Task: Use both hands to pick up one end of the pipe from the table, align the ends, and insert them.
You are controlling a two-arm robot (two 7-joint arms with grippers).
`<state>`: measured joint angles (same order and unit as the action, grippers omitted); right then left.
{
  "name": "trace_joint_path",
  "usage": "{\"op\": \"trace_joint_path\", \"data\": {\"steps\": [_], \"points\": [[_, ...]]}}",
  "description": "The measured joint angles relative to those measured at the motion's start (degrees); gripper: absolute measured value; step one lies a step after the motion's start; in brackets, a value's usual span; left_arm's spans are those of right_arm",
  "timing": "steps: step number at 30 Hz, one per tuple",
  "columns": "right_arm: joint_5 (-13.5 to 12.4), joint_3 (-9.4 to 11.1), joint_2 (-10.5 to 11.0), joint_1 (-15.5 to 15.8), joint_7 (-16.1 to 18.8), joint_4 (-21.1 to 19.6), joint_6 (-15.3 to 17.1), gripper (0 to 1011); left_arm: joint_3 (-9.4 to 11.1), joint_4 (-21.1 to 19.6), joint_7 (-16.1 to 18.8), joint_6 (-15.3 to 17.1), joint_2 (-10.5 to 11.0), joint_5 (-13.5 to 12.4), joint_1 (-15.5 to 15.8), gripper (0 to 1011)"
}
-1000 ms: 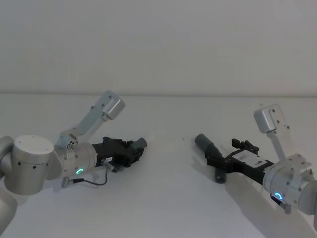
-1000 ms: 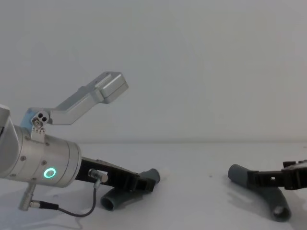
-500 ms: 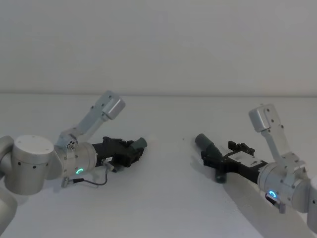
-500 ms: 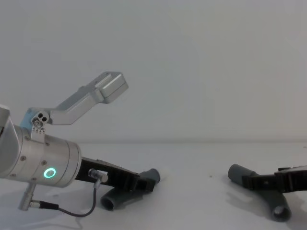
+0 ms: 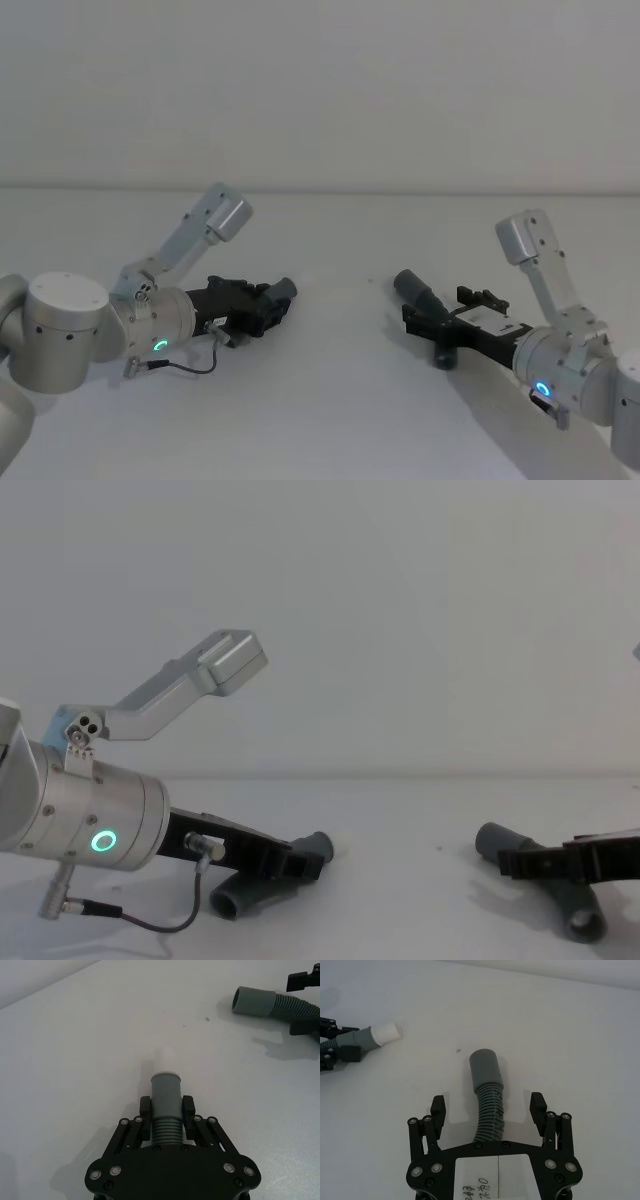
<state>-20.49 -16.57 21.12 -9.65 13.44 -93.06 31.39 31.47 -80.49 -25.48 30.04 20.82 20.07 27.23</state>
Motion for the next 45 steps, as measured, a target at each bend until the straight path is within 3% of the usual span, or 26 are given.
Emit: {"op": "trace_joint_path", "data": {"steps": [22,29,45], "points": [[1.2,-0.3,-1.0,0.0,-0.1,-0.2,1.5,987,0.0,0.0,0.0,0.0,0.0,0.0,0.0,364],[1.4,-0.3,-1.2,0.1,-0.1,-0.3,1.7,842,0.0,0.0,0.0,0.0,0.0,0.0,0.0,364],[1.6,-0.3,-1.3,0.2,-0.1,-0.4,1.9,330,0.0,0.0,0.0,0.0,0.0,0.0,0.0,364]]}}
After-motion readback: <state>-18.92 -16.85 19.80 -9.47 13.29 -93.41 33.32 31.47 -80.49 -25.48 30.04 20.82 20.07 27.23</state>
